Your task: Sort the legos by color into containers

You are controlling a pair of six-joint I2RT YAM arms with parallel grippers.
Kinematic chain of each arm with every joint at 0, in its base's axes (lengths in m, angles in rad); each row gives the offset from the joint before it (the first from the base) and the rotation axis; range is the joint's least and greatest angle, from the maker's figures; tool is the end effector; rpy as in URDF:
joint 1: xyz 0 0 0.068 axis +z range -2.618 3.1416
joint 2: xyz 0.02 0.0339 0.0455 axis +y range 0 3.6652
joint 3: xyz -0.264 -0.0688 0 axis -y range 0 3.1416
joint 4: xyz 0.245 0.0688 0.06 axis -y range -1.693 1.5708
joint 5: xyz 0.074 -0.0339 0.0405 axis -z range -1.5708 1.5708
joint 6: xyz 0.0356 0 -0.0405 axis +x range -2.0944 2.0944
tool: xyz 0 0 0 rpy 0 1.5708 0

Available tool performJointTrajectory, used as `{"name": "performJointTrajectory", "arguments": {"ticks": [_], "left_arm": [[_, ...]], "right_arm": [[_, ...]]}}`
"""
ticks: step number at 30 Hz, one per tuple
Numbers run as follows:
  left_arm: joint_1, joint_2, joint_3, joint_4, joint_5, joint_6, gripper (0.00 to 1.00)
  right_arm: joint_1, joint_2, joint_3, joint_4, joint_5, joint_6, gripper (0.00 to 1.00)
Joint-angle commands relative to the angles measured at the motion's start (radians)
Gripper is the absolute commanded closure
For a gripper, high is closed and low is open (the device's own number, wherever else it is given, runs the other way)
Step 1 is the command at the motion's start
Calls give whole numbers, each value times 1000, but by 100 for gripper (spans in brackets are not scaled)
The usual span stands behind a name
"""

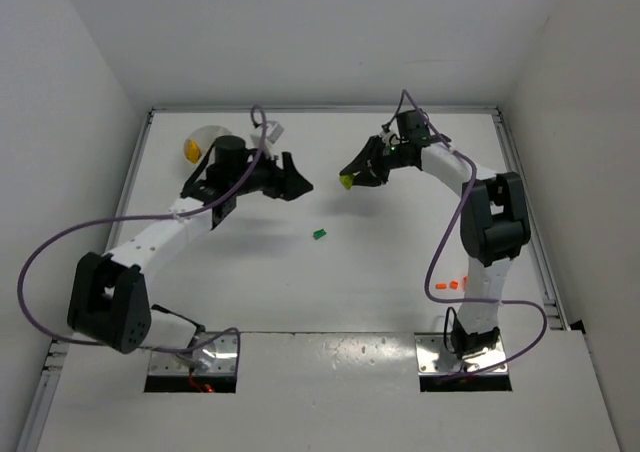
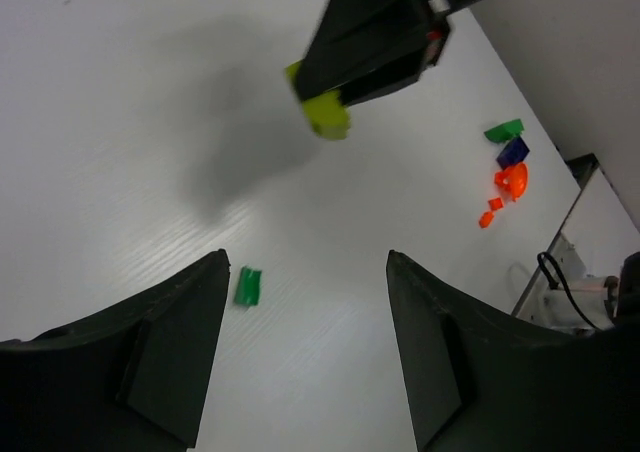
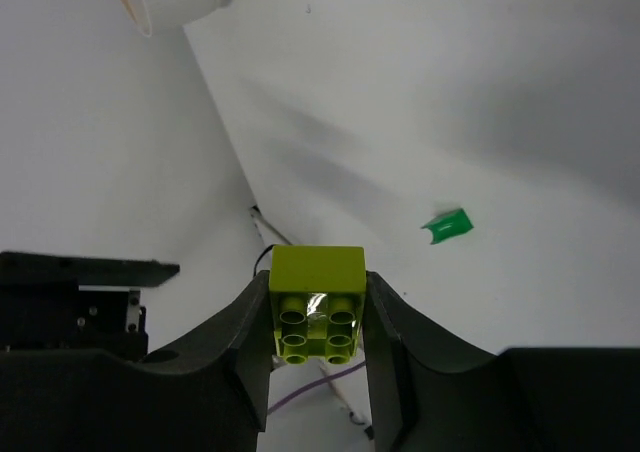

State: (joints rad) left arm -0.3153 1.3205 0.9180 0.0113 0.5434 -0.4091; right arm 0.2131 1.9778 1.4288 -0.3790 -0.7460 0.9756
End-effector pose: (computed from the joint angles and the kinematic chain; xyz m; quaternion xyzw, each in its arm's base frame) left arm 0.2796 -0.1106 0.2887 0.1116 0.8067 -0.3984 0.4220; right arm 0.4101 0.1135 0.1991 0.2219 0.8629 0.4512 0.0501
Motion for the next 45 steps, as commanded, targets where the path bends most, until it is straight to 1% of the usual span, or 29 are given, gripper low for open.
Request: {"name": "performJointTrajectory", "arguments": {"ticks": [1,2,5,9,11,15,16,20,23,25,27,30,37,40,43,45], "left_arm": [[-126,55,139,4,-56,-5,31],[-143,100,194,-19,-77,7,31],[-179,185,277,-65,-103,7,31],[-188,238,286,-65,-103,-22,31],[-211,247,277,-65,-137,-22,31],[-211,256,277,-76,-232,-22,31],[-211,256,277,-86,-232,-22,31],[-220,256,277,-86,-252,-31,31],[-220,266,277,-96,-287,-31,31],[-220,275,277,-96,-296,-31,31],[-220,284,277,-96,-296,-31,33],[-229,284,277,-96,-287,-31,34],[-229,275,251,-86,-269,-31,34],[-229,266,242,-76,-278,-31,34],[-229,266,232,-76,-290,-31,34],[-229,266,232,-76,-290,-31,37]], "right_arm": [[32,23,51,43,-47,149,100],[48,35,68,43,-47,159,100],[75,44,78,31,-47,202,100],[97,44,68,40,-58,245,100],[97,35,59,55,-70,264,100],[106,12,41,80,-79,275,100],[106,0,29,80,-79,285,100],[106,-19,-39,165,-102,363,100],[106,-28,-79,193,-125,405,100],[106,-49,-102,222,-125,420,100],[106,-59,-131,264,-138,468,100],[106,-68,-140,284,-148,491,100],[106,-68,-160,308,-158,523,100],[106,-77,-197,368,-158,578,100],[106,-88,-206,396,-168,589,100],[106,-88,-206,408,-168,589,100]]}}
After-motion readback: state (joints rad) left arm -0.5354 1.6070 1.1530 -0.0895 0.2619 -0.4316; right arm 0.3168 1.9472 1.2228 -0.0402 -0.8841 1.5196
